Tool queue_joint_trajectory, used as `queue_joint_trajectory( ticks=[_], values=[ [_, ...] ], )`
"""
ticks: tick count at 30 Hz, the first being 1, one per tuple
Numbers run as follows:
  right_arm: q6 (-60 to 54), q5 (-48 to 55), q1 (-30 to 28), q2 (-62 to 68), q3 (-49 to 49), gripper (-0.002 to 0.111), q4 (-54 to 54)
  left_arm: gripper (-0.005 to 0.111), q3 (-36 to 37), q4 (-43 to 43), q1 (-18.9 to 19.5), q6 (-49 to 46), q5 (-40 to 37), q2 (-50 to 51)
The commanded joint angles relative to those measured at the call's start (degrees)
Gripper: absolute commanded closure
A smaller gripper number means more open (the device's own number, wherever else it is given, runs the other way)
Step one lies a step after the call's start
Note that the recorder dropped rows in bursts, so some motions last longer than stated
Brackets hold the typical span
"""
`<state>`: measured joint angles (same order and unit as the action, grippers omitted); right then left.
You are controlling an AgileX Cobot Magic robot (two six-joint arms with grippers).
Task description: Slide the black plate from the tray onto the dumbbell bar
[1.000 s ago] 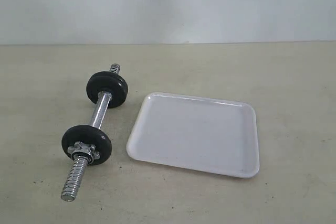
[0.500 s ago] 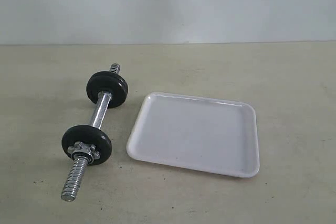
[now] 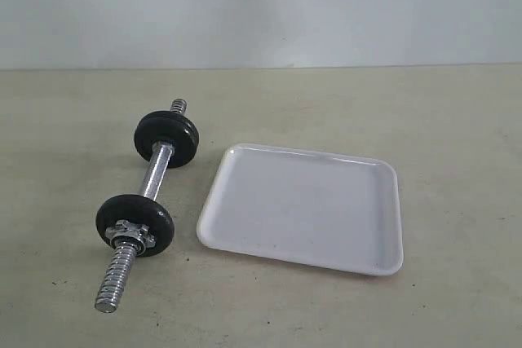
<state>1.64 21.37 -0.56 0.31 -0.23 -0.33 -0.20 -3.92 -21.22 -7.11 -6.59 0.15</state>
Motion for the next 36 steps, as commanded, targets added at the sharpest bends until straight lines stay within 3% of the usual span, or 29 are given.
queue_joint_trajectory(
  ticks=[1, 15, 17, 20, 26, 32, 36],
  values=[
    [-0.25, -0.72, 0.13, -0.31, 0.23, 0.108, -0.13, 0.102, 0.20, 0.22, -0.02, -0.21, 0.08, -0.15],
    [-0.25, -0.72, 0.13, -0.31, 0.23, 0.108, -0.13, 0.102, 0.20, 0.22, 0.36, -0.21, 0.08, -0.15],
    [-0.25, -0.72, 0.13, -0.31, 0.23, 0.108, -0.13, 0.102, 0.20, -0.44, 2.49, -0.69, 0.08, -0.15],
    [-0.25, -0.72, 0.13, -0.31, 0.23, 0.108, -0.13, 0.102, 0.20, -0.44, 10.36, -0.69, 0.08, -0.15],
    [-0.25, -0.72, 0.13, -0.31, 0.23, 0.108, -0.13, 0.102, 0.20, 0.50, 21.06, 1.46, 0.08, -0.15],
    [-0.25, -0.72, 0.13, -0.31, 0.23, 0.108, -0.13, 0.102, 0.20, 0.50, 24.15, 2.16, -0.65, -0.15],
    [-0.25, -0.72, 0.13, -0.31, 0.23, 0.108, -0.13, 0.102, 0.20, 0.50, 25.35, 4.76, -6.79, -0.15]
  ],
)
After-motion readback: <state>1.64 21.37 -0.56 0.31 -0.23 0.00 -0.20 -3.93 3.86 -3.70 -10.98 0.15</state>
